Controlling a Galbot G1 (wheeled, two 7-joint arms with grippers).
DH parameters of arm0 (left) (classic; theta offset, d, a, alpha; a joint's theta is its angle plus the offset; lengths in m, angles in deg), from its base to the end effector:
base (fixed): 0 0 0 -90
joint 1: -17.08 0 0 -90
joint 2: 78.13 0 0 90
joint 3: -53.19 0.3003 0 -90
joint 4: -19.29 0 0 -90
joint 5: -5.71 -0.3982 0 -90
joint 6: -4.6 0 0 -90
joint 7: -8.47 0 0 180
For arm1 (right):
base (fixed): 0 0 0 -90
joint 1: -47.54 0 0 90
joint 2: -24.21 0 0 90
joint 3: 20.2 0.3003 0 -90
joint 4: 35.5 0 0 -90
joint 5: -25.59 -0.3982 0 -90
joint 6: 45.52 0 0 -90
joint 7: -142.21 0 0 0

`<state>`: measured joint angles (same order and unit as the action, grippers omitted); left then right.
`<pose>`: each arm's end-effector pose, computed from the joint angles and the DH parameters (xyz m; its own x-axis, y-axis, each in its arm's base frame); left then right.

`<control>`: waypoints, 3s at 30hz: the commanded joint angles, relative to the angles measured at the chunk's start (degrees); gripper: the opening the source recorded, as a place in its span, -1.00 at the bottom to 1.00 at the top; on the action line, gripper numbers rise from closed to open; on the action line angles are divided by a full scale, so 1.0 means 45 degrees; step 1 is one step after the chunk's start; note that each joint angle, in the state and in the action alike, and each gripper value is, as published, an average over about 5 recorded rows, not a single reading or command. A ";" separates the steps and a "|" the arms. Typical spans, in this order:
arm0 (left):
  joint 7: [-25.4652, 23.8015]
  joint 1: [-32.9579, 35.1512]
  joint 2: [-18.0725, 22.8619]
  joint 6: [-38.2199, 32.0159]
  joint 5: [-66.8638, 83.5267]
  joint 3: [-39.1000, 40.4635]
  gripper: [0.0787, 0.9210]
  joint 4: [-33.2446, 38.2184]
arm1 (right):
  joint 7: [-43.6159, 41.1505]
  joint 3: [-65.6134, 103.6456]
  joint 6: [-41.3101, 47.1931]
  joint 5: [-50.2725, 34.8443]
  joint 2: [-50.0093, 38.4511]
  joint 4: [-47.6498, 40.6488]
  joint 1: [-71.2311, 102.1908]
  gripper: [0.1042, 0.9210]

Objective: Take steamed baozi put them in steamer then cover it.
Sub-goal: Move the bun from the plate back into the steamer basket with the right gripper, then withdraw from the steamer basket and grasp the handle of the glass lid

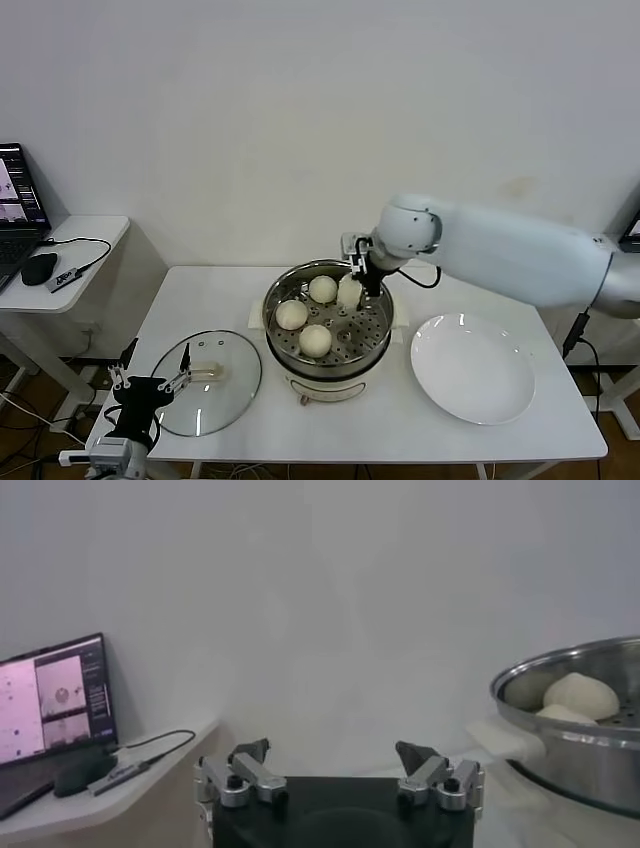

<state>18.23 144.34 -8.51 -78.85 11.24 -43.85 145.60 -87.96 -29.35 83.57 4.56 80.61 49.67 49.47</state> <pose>0.2251 0.0593 -0.2300 -0.9936 -0.0804 0.0797 -0.0556 0.9599 0.2749 0.4924 0.1415 -0.0797 -0.2777 -0.2071 0.9381 -0.9488 -0.0936 -0.3016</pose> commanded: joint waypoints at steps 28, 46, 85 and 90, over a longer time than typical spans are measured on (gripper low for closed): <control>-0.0005 -0.0123 0.0025 -0.0009 -0.0003 0.0069 0.77 -0.0153 | 0.0260 0.0845 0.0553 0.0348 -0.0219 0.0311 0.0989 0.75; -0.0020 -0.0206 0.0079 -0.0249 -0.0227 0.0250 0.77 -0.0516 | 0.9535 0.7241 -0.2123 -0.0997 -0.5865 0.5325 0.8281 0.76; 0.0653 0.0498 -0.0212 -0.3726 -1.6473 -0.0406 0.77 -0.3902 | 0.8058 2.6375 -0.8573 0.2555 0.5560 0.5874 2.7111 0.76; 0.0611 -0.0310 -0.0561 -0.3718 -1.8032 -0.0029 0.77 -0.4681 | 0.8129 2.6552 -0.8696 0.2414 0.5589 0.5917 2.7254 0.76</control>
<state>20.73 145.64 -8.59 -92.48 -40.28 -44.07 130.47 -49.89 82.89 44.97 16.85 100.92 74.69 164.88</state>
